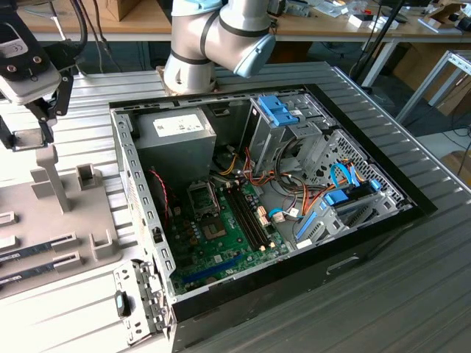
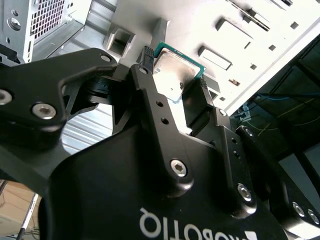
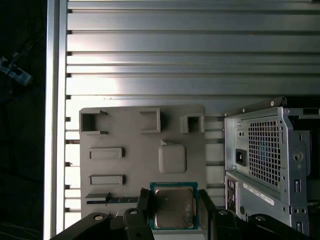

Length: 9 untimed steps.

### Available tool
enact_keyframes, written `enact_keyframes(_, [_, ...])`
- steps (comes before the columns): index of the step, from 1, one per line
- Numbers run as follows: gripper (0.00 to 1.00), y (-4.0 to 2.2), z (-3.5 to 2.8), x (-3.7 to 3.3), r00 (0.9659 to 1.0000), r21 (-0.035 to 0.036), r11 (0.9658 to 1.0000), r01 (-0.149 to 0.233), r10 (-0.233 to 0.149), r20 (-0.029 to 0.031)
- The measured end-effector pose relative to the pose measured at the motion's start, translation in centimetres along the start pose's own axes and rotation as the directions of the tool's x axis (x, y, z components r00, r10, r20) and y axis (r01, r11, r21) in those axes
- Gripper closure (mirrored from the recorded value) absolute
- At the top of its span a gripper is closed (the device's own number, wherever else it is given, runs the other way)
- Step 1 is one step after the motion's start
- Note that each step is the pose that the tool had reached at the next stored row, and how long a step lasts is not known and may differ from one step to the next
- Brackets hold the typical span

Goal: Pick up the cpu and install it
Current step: 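Pick up the cpu and move it towards the insertion slot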

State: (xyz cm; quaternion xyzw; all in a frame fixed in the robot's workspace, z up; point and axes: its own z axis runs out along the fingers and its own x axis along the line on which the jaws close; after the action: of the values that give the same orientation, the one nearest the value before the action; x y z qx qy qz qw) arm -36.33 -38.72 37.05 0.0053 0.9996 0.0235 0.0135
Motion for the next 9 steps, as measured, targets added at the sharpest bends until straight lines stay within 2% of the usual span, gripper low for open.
enact_keyframes(9, [0.53,0.01,0.04,-0.77,1.0,0.0,1.0,0.0,0.0,0.0])
